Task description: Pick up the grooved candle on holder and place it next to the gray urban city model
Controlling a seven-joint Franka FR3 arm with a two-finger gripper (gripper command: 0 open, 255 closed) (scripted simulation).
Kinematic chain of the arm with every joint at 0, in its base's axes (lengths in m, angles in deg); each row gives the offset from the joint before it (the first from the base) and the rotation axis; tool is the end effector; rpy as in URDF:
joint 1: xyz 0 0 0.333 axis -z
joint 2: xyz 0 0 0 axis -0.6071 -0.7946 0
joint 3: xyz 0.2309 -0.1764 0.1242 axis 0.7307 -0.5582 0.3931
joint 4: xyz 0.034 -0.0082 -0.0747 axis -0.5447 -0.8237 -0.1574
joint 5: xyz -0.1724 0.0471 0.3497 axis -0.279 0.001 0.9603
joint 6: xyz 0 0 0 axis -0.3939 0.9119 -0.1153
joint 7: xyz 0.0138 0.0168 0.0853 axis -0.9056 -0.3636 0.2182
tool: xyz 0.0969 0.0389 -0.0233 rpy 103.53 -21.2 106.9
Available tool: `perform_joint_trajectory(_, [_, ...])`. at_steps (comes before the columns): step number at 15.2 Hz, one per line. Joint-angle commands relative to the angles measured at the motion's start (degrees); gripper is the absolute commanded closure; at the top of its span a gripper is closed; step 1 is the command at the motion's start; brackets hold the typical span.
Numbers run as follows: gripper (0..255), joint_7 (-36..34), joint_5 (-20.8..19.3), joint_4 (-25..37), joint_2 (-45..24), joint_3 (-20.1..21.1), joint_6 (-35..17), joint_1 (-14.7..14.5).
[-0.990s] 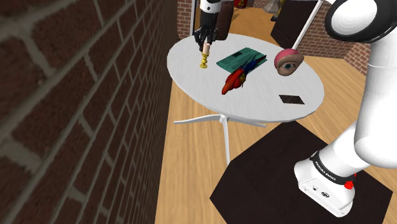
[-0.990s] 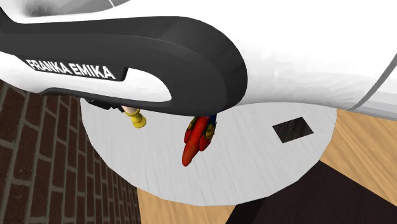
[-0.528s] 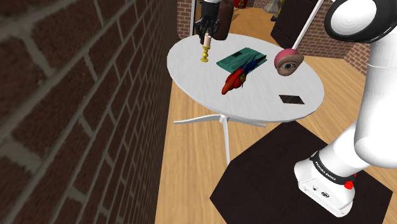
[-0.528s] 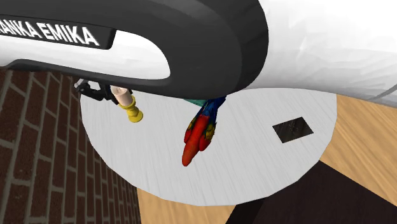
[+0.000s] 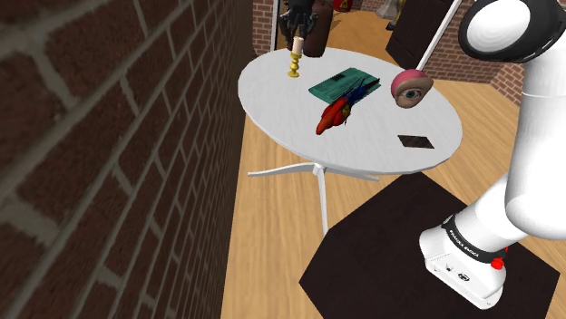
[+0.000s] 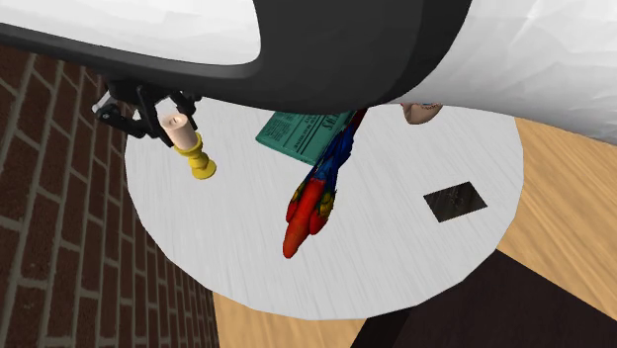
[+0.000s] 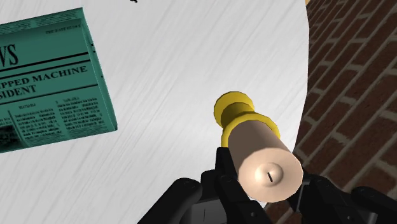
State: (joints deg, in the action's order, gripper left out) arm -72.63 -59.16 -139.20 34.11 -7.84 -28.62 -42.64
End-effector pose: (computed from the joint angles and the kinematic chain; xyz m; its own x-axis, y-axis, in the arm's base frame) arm 0.7086 0.0822 0.5158 0.9972 -0.0731 -0.0157 -0.0733 -0.9973 -0.0093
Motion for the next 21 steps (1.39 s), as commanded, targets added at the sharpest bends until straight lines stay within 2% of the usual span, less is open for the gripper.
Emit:
perform_joint_trajectory(1, [255,0.02,-0.03,3.2,-0.98,-0.01,2.25,-0.02])
perform_joint_trajectory(7, [255,-0.01,-0.12,14.44,-4.84,-0.04,9.63,-0.22])
perform_joint_trajectory(8, [255,-0.01,-0.12,14.55,-4.88,-0.04,9.7,-0.22])
perform_joint_trajectory(10, [255,1.59,0.19,1.96,2.76,-0.26,4.77,1.4])
perform_joint_trajectory(13, [255,4.22,0.59,-10.05,10.53,-0.86,0.54,3.57])
perform_joint_trajectory(17, [255,8.03,0.98,-21.49,18.43,-2.06,-2.96,6.22])
perform_joint_trajectory(21, [255,12.11,1.13,-30.17,24.84,-3.66,-5.18,8.68])
